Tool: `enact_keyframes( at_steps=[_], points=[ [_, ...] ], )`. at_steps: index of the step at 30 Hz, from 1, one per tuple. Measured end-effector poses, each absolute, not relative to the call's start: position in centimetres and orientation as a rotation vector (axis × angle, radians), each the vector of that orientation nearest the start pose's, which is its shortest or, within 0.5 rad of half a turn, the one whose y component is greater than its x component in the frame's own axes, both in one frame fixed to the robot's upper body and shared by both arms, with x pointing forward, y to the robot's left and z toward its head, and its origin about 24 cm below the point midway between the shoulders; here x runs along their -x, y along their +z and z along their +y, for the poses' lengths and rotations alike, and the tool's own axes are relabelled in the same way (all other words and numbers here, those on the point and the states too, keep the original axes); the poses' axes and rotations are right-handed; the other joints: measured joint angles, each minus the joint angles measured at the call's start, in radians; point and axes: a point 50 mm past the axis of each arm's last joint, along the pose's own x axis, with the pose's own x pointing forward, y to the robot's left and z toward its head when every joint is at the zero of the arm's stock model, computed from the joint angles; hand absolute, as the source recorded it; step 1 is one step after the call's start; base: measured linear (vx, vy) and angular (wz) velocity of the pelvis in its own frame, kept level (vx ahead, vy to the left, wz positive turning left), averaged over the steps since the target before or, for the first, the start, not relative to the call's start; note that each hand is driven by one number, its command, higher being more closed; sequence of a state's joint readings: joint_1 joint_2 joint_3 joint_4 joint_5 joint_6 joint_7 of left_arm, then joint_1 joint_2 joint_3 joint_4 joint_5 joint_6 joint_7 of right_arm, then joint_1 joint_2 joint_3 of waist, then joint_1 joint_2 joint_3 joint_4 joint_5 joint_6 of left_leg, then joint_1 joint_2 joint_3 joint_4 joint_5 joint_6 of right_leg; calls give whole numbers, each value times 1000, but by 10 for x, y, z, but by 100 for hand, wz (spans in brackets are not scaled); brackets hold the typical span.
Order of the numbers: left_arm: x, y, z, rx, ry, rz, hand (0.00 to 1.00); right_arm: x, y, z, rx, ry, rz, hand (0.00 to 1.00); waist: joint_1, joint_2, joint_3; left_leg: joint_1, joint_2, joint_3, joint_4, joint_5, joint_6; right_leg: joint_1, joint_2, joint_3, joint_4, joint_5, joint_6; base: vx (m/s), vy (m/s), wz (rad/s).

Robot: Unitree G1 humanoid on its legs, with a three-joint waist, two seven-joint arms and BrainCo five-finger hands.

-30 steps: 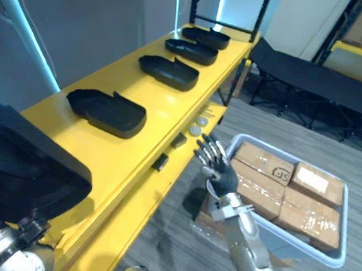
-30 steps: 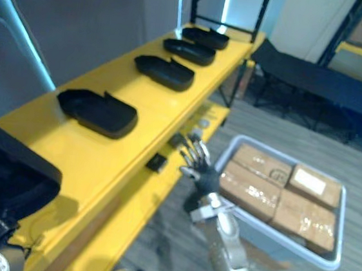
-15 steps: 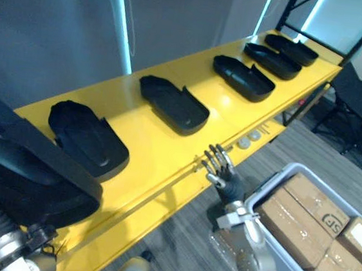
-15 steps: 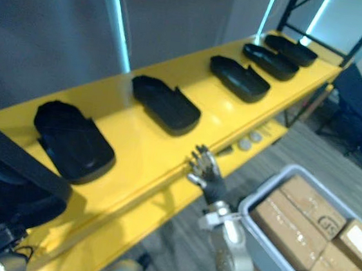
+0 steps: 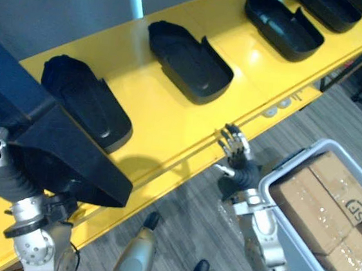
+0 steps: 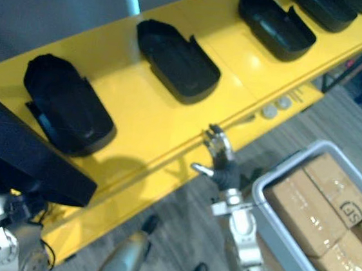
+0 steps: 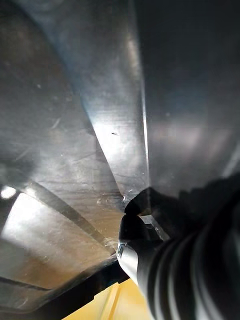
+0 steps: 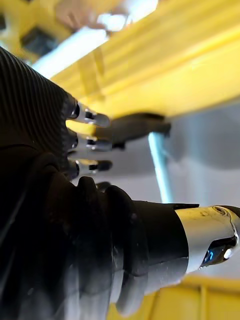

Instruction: Walk over and take plastic housings, then place them on the shelf

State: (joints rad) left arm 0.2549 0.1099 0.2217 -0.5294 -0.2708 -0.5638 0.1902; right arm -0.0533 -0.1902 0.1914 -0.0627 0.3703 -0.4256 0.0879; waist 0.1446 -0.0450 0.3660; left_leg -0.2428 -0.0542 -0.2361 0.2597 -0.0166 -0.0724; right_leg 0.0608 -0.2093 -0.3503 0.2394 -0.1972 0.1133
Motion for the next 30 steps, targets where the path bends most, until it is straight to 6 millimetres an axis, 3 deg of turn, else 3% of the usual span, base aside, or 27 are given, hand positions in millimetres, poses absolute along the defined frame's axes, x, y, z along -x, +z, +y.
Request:
enact_keyframes(
  at_steps=[4,10,11,12,14,16,17,18,20,21,24,25,26,27,28,29,30],
  points=[
    [-154,162,228,68,426,-908,100,-248,113,-148,-213,194,-564,0,-19,24,72,-6,-25,6,112,-60,11,-30,-48,13,173,-111,9,-123,37,-1],
    [-146,165,239,-46,553,-937,100,-244,115,-147,-227,155,-599,0,-19,23,72,-23,-49,11,137,-78,19,-29,-84,2,213,-154,32,-2,21,13],
    [-145,169,243,-80,576,-957,100,-244,117,-148,-222,147,-610,0,-18,21,70,-21,-54,33,155,-95,40,5,-88,-11,183,-161,48,190,30,37],
    [-144,170,245,-94,583,-967,100,-244,118,-150,-209,119,-612,0,-20,16,60,-5,-55,64,171,-123,60,29,-91,-15,217,-128,74,210,41,34],
    [-144,172,247,-98,595,-975,100,-247,123,-152,-199,97,-636,0,-18,19,50,0,-69,53,208,-150,67,-65,-128,57,440,-79,42,123,72,32],
    [-145,177,248,-130,582,-993,100,-252,133,-152,-200,89,-675,0,-27,19,45,63,-74,12,199,-162,78,-183,-144,148,700,104,-22,229,70,43],
    [-145,178,248,-140,576,-994,100,-253,134,-152,-198,90,-682,0,-29,20,42,82,-74,-1,193,-164,82,-197,-137,160,733,71,-38,354,-28,63],
    [-147,181,247,-161,576,-1007,100,-255,139,-151,-177,98,-703,0,-42,24,26,112,-68,-42,177,-166,85,-223,-103,169,719,-6,-55,272,-54,65],
    [-149,182,247,-159,569,-1012,100,-256,143,-151,-157,96,-719,0,-50,32,3,128,-55,-85,155,-166,85,-237,-44,173,566,-50,-73,234,-98,71],
    [-153,183,246,-148,566,-1004,100,-257,145,-154,-145,92,-727,0,-47,38,-16,142,-39,-114,136,-170,80,-238,11,194,372,-53,-75,201,-148,63],
    [-159,181,242,-119,539,-976,100,-254,151,-161,-107,58,-755,0,-51,49,-48,140,-20,-179,147,-206,51,-252,66,261,141,-10,-76,200,-237,65],
    [-161,181,239,-116,523,-966,100,-249,157,-164,-93,34,-784,0,-49,40,-63,125,-26,-208,177,-244,34,-241,79,293,104,11,-75,138,-269,79],
    [-162,181,238,-117,511,-962,100,-245,161,-164,-96,27,-804,0,-50,30,-71,121,-30,-221,191,-270,30,-229,82,302,101,21,-55,132,-307,84],
    [-163,179,235,-109,490,-950,100,-238,170,-166,-105,13,-855,0,-50,31,-76,123,-1,-218,206,-299,22,-216,99,295,118,54,-18,121,-343,88],
    [-163,176,233,-104,480,-933,100,-230,178,-169,-107,-8,-906,0,-50,39,-89,125,53,-178,192,-299,14,-207,111,252,143,45,-38,133,-346,80],
    [-162,174,233,-103,479,-923,100,-228,182,-171,-106,-13,-929,0,-49,43,-95,132,75,-157,178,-287,-5,-202,115,235,153,36,-45,144,-317,65],
    [-161,171,232,-100,481,-901,100,-224,188,-173,-108,-27,-960,0,-49,47,-115,146,102,-123,140,-258,-50,-199,118,214,176,19,-57,240,-318,45]
  ],
)
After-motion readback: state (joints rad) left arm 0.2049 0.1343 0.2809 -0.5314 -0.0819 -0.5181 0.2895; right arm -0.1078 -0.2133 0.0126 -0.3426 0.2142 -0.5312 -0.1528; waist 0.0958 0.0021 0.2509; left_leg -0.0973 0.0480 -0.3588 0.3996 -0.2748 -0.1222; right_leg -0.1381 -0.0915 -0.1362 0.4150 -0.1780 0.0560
